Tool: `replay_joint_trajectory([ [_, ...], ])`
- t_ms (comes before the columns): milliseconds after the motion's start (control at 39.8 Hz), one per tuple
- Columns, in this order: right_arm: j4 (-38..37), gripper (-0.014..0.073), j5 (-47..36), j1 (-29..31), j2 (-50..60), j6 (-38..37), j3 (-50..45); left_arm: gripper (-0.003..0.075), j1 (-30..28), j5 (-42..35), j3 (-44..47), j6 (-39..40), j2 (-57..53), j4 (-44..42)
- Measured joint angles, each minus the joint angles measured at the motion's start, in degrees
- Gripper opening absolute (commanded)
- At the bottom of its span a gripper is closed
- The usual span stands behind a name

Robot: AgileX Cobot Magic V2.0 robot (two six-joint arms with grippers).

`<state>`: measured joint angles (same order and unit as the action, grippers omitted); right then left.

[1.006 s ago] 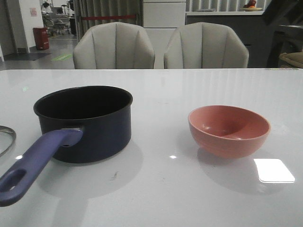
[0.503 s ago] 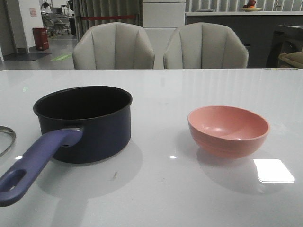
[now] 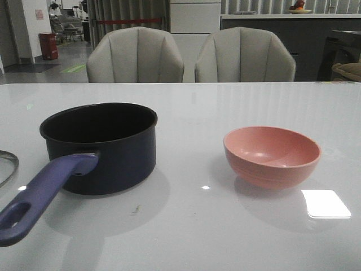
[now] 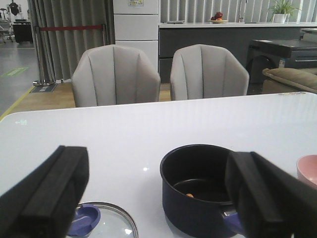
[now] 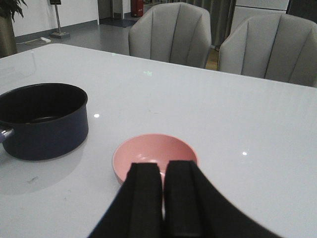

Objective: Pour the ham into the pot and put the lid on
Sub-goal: 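Release the bowl and raise the right gripper away, then grasp the glass lid knob on the table with the left gripper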

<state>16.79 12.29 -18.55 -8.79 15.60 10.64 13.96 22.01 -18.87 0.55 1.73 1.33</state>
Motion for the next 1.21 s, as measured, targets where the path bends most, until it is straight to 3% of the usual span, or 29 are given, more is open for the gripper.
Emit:
replay_joint_trajectory([
  [327, 0.0, 0.016, 0.2, 0.0, 0.0, 0.0, 0.0, 0.0608, 0.0, 3.4, -3.7, 0.0, 4.2, -0.7],
  [704, 0.0, 0.016, 0.3, 0.0, 0.0, 0.0, 0.0, 0.0607, -3.4, 14.2, -18.7, 11.0, 31.0, -7.1],
  [1207, 0.1, 0.016, 0.3, 0.0, 0.0, 0.0, 0.0, 0.0607, -10.7, 24.4, -36.1, 11.9, 69.4, -6.6],
])
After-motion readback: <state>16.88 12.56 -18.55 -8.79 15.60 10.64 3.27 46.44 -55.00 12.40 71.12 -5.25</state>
